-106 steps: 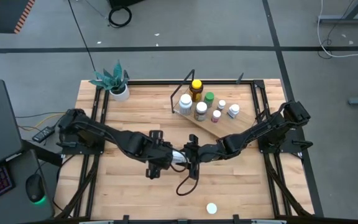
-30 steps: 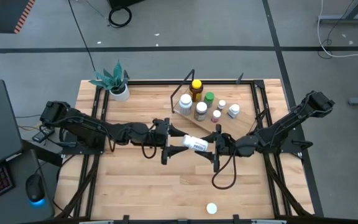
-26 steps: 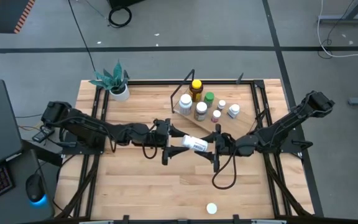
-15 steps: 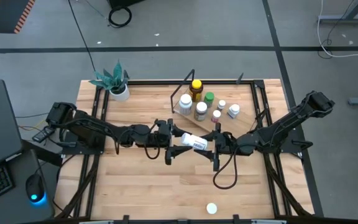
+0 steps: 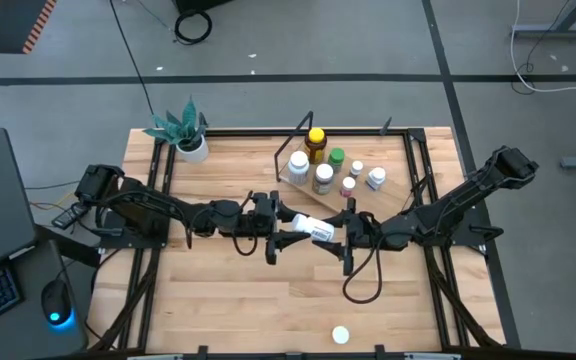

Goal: Pick and place medicine bottles onto shelf by color
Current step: Put the white and green pill bottle on the shelf

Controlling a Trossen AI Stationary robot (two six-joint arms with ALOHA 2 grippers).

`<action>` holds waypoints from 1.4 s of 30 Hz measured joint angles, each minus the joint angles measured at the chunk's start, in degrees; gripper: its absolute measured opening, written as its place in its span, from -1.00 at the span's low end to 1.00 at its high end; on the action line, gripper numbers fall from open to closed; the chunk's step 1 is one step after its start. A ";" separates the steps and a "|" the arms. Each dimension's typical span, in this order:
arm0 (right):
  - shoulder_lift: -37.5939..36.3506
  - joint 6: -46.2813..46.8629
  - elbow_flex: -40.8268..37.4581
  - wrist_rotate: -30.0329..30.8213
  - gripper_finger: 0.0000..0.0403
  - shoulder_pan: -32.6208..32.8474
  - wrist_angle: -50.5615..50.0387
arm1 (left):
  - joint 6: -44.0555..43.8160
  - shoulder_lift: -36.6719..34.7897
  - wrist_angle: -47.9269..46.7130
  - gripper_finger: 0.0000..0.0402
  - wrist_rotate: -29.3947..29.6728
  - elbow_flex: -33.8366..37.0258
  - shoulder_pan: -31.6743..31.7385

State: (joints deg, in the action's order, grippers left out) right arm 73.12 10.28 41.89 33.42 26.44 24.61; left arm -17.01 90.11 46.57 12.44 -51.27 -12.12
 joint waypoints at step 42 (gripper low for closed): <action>10.05 6.46 1.89 -10.96 0.40 -4.06 -15.61 | 4.78 4.77 -68.47 0.11 -2.88 -13.56 -2.33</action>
State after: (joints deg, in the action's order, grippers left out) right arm 83.17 16.74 43.78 22.46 22.38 9.00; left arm -12.23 94.87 -21.91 9.56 -64.83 -14.45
